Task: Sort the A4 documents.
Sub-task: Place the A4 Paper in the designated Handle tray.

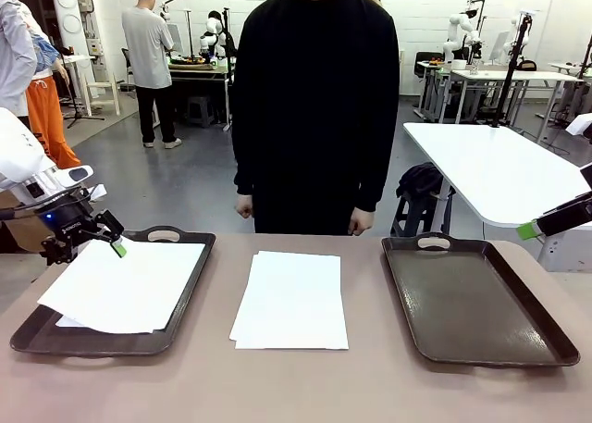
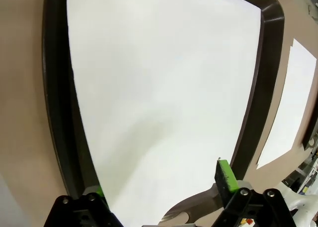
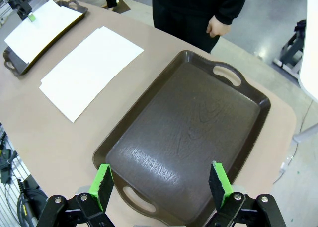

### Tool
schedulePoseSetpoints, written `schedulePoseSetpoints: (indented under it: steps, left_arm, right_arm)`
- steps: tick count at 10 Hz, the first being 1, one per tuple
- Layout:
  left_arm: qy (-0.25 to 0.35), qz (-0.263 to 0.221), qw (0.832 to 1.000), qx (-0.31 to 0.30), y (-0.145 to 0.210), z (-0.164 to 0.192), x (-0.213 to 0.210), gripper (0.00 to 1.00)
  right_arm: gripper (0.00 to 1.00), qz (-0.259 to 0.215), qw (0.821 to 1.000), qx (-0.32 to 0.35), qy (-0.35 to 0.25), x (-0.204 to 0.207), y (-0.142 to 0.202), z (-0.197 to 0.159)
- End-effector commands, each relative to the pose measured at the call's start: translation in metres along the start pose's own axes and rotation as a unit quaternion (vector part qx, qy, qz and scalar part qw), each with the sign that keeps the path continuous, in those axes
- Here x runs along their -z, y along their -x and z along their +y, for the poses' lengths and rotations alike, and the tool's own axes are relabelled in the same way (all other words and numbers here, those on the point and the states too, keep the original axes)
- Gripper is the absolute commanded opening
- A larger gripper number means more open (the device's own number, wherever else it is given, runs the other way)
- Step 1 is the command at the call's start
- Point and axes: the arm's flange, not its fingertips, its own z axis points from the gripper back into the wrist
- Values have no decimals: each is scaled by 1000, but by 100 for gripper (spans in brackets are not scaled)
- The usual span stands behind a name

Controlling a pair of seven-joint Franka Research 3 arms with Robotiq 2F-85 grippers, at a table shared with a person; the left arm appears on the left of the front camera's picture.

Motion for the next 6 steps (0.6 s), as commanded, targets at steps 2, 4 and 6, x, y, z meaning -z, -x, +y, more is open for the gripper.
schedulePoseSetpoints:
  steps: [2,4,6]
  left_arm:
    - [-36,3,999,-10,-3,-7,-5,100]
    - [-59,14,998,-4,-9,-16,-1,100]
    - [-95,15,995,9,-10,-33,0,100]
  right_arm:
    - [100,-3,1000,3,-10,2,1,-1]
    - [100,-3,1000,3,-10,2,1,-1]
    - [100,-3,1000,3,-10,2,1,-1]
